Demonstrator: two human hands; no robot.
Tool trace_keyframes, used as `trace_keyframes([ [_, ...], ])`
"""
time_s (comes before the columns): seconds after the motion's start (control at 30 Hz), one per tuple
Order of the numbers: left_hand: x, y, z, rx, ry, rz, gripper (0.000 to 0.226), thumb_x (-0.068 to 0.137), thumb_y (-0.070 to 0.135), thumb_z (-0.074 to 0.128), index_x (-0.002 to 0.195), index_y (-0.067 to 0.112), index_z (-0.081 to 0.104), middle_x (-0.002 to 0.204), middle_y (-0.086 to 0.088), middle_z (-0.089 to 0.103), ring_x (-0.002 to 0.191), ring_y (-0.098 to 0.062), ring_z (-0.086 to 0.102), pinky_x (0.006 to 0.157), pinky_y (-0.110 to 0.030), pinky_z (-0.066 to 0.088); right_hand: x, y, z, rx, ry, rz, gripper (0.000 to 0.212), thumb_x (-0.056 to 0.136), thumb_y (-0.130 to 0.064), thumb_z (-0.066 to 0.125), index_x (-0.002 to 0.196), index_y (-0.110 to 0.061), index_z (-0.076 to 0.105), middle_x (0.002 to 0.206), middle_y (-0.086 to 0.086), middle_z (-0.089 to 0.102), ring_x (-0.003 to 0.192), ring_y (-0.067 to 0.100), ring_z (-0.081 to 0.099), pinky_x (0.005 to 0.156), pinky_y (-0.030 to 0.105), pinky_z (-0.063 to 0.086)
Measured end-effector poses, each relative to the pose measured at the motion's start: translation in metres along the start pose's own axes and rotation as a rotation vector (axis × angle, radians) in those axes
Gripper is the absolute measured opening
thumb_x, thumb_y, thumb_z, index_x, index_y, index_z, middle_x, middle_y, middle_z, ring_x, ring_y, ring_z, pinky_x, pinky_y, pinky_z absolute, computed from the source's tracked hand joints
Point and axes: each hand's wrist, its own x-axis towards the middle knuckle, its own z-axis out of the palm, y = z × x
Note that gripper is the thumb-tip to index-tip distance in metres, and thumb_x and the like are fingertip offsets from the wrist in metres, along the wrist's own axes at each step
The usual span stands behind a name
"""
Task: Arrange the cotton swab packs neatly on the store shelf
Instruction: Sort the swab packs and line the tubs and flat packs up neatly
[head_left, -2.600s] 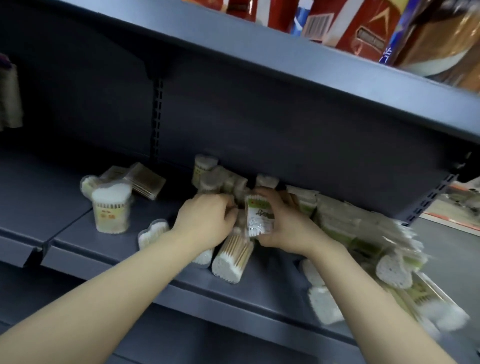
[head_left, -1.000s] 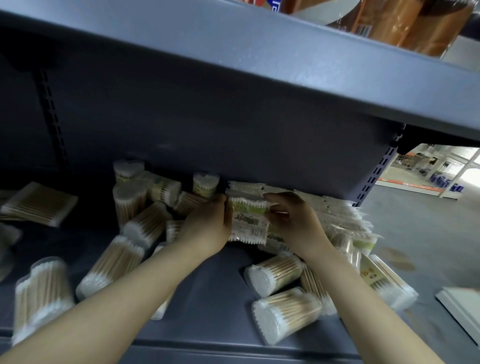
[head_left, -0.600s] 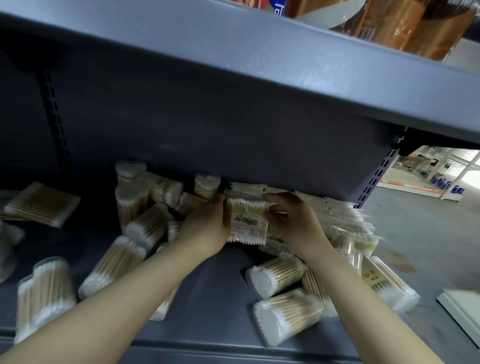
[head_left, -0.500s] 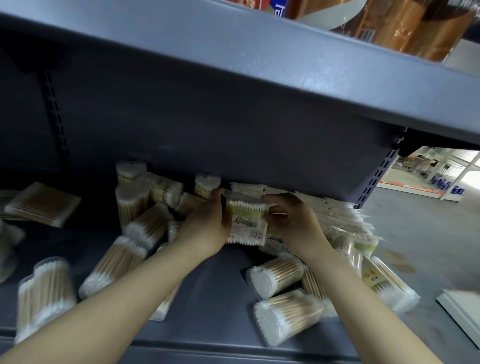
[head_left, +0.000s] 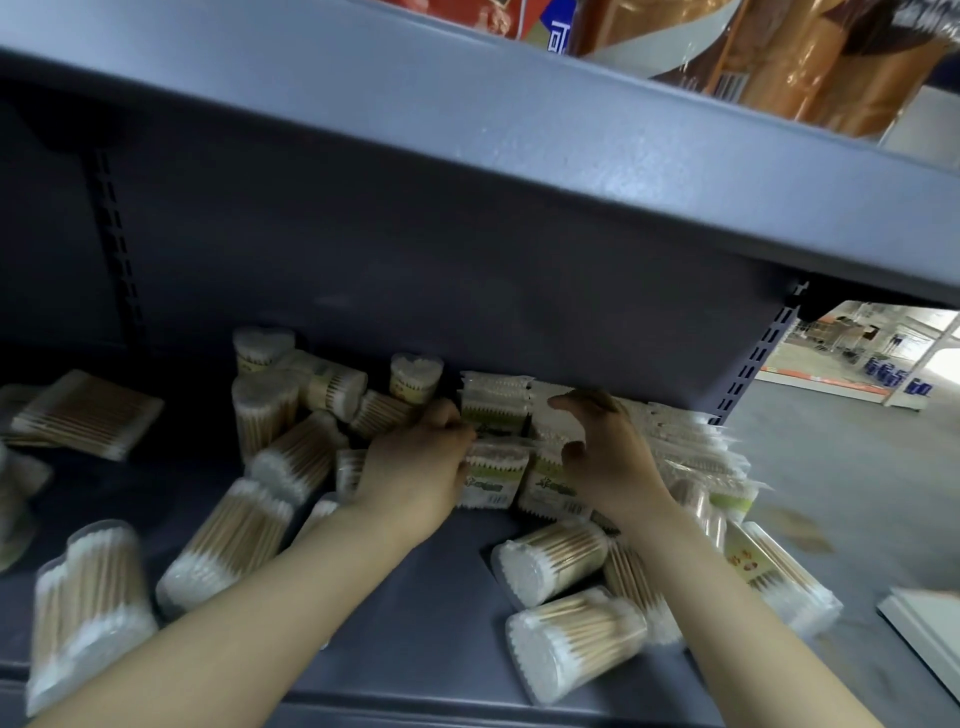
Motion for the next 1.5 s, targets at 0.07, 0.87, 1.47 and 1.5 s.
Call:
trace_keyframes([
  [0.07,0.002,0.001,-0.001,0.168,-0.003,0.065,0.031,0.043,0.015,0.089,0.066,0.015,0.069,0.078,-0.001,0.062,0.065,-0.025,0.061,0.041,-0.025,0.044,0.004,0.003,0.0,-0.05,-0.168,0.049,0.069,0.084,0.002,0.045,0.146,-0.011,0.02,0.154,0.004,0.016,0.142,0.018,0.011,0.111,0.022,0.015],
  [0.87,0.032,0.002,0.023,0.45,-0.018,0.047,0.053,0.048,0.013,0.084,0.098,0.007,0.066,0.098,-0.008,0.061,0.093,-0.026,0.059,0.076,-0.033,0.049,0.009,0.005,0.013,-0.294,-0.517,0.063,0.075,0.095,-0.016,0.038,0.144,-0.008,-0.018,0.153,0.01,-0.023,0.142,0.021,-0.019,0.113,0.029,-0.009],
  [1.47,0.037,0.01,0.023,0.353,-0.083,0.017,0.064,0.067,0.017,0.077,0.125,0.013,0.051,0.119,-0.004,0.051,0.106,-0.024,0.051,0.084,-0.032,0.044,0.01,0.002,0.014,-0.294,-0.513,0.065,0.077,0.093,-0.017,0.039,0.145,-0.007,-0.016,0.153,0.013,-0.022,0.142,0.023,-0.018,0.114,0.031,-0.009],
  [1.5,0.036,0.01,0.026,0.341,-0.082,0.024,0.059,0.083,0.018,0.062,0.136,0.015,0.037,0.13,-0.003,0.04,0.117,-0.023,0.041,0.094,-0.031,0.036,0.01,0.002,0.014,-0.29,-0.51,0.066,0.077,0.093,-0.017,0.039,0.145,-0.008,-0.016,0.153,0.012,-0.022,0.142,0.023,-0.018,0.114,0.031,-0.009],
])
